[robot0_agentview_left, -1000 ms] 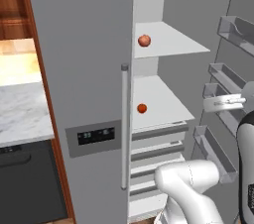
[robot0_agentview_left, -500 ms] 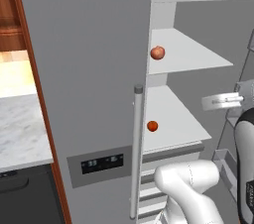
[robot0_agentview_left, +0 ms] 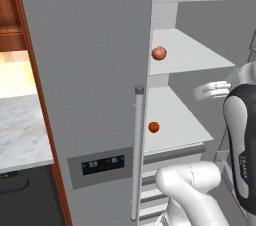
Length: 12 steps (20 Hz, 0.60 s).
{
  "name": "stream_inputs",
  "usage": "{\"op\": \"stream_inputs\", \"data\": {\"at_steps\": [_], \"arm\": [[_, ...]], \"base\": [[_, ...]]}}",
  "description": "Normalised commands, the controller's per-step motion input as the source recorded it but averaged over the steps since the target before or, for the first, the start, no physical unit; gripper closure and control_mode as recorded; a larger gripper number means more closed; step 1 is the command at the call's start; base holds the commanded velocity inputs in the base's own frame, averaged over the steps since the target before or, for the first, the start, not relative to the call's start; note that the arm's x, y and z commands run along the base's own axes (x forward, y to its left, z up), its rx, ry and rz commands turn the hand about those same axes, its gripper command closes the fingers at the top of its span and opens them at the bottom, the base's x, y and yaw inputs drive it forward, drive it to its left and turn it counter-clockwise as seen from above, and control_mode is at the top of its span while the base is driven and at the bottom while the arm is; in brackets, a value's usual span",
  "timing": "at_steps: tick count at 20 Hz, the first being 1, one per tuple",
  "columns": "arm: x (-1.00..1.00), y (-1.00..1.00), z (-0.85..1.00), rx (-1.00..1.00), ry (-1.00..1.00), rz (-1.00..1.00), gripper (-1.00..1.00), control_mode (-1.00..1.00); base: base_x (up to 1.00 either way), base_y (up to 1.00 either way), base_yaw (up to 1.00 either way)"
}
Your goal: Retrieve the peach and apple from the fridge and place them into the bowl on the dining table.
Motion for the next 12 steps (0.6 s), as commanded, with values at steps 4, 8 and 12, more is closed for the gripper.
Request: {"op": "stream_inputs", "data": {"at_steps": [4, 8, 12], "arm": [[0.24, 0.0, 0.02, 0.0, 0.06, 0.1, -1.0, -1.0], [0.21, 0.0, 0.0, 0.0, -0.01, 0.06, -1.0, -1.0], [0.36, 0.0, 0.0, 0.0, -0.15, 0.02, -1.0, -1.0]], "base": [[0.0, 0.0, 0.0], [0.0, 0.0, 0.0], [0.0, 0.0, 0.0]]}}
